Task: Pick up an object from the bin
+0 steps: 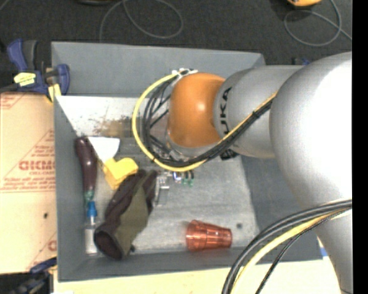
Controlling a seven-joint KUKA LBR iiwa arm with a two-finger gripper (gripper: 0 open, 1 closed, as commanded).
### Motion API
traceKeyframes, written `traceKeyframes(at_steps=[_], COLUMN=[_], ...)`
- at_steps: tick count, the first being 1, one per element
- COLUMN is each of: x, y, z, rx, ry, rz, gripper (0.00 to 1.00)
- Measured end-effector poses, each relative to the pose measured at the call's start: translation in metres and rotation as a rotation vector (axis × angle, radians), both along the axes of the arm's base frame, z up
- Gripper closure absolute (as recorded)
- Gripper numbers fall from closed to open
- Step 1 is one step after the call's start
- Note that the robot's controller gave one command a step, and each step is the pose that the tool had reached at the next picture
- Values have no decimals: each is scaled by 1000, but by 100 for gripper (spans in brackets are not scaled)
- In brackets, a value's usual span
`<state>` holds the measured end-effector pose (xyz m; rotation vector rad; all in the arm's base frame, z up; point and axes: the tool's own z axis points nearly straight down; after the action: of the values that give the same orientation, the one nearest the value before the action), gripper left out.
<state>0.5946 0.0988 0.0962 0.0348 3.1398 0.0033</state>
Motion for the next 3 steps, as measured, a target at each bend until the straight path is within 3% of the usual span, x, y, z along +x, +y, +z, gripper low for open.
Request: traceKeyframes(at_steps=[1,2,3], x=[48,48,35], y=[13,13,11], z=[-24,-24,14], rx=[0,0,-1], ry=[-17,-17,-15], rz=[-305,-304,-303], gripper=[100,100,100])
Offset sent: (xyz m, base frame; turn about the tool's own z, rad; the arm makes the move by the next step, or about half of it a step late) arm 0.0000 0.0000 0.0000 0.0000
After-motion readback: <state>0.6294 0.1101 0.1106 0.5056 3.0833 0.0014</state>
